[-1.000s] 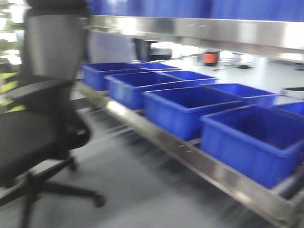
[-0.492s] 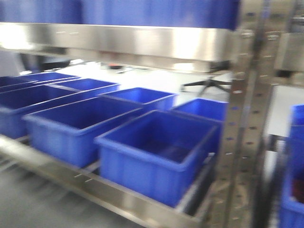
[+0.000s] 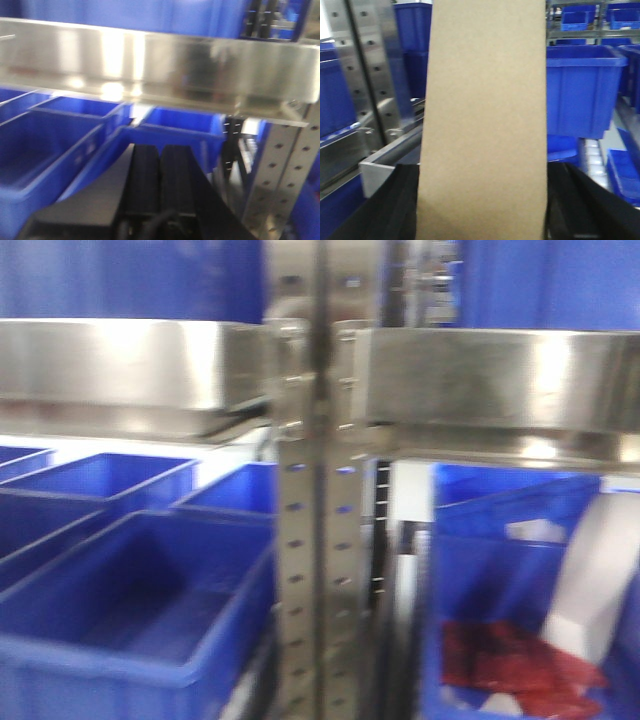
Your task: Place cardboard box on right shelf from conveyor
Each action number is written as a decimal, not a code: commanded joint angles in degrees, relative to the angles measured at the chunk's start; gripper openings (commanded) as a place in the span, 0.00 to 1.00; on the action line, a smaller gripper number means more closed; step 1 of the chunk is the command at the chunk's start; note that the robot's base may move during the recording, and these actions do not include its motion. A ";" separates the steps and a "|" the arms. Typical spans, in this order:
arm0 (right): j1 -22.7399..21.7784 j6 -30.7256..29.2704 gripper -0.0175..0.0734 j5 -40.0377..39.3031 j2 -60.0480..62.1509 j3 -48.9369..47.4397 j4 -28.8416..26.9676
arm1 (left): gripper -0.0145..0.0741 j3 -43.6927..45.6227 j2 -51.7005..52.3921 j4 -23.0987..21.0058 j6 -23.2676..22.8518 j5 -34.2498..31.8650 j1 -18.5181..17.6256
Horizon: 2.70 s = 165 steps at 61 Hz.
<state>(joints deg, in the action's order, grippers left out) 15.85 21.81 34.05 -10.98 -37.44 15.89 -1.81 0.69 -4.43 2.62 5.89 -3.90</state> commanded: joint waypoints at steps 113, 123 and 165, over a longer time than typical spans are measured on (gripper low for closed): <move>-0.32 -0.59 0.36 -6.11 -0.97 -1.60 1.48 | 0.03 -0.58 0.83 -0.34 0.01 -5.04 -0.05; -0.32 -0.59 0.36 -9.49 -1.21 -1.74 2.19 | 0.03 -0.58 0.83 -0.34 0.01 -5.04 -0.05; 4.36 -23.97 0.36 -21.47 -28.02 -12.56 34.44 | 0.03 -0.58 0.83 -0.34 0.01 -5.04 -0.05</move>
<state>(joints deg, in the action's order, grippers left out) 18.27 3.10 18.44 -36.31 -47.75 44.62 -1.81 0.69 -4.43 2.62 5.89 -3.90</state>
